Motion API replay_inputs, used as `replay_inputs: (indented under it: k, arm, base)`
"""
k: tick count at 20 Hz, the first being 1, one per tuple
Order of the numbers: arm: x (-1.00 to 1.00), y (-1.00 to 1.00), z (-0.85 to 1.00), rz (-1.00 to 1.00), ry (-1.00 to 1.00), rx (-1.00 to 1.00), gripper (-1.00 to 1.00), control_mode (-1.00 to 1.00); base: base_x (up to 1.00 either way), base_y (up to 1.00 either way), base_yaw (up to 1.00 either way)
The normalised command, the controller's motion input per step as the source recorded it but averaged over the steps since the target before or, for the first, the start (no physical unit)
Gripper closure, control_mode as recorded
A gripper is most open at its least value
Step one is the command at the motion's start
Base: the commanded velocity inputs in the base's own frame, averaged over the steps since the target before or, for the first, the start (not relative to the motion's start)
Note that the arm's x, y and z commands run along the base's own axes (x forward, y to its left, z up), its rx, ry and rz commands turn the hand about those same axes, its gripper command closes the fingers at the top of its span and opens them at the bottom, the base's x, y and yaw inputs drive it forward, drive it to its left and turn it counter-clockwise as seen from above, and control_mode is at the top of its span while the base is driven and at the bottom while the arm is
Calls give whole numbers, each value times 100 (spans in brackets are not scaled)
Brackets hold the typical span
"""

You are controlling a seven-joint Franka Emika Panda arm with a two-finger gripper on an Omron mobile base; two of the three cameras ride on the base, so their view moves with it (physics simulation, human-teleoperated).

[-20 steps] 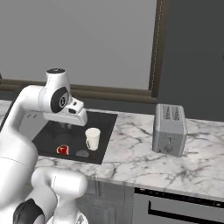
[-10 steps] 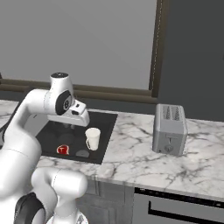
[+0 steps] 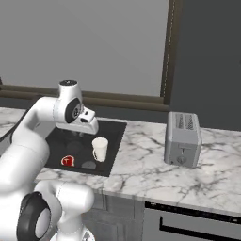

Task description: Pick the jug and jar and place them in the sink. Then turn on the water.

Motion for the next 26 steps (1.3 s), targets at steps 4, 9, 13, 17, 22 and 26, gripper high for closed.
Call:
replay_inputs:
  k: [4, 9, 13, 17, 22, 26]
  arm:
    - [44, 12, -24, 0, 0, 0, 100, -100]
    - [20, 16, -27, 0, -2, 0, 100, -100]
    - [20, 13, -31, 0, -1, 0, 100, -100]
    - [25, 15, -37, 0, -1, 0, 100, -100]
    - [28, 10, -36, 0, 0, 0, 100, -100]
    - [26, 6, -37, 0, 0, 0, 100, -100]
  base:
    - [0, 0, 0]
    - [0, 0, 0]
    - [0, 0, 0]
    - [0, 0, 0]
    - [0, 0, 0]
    - [0, 0, 0]
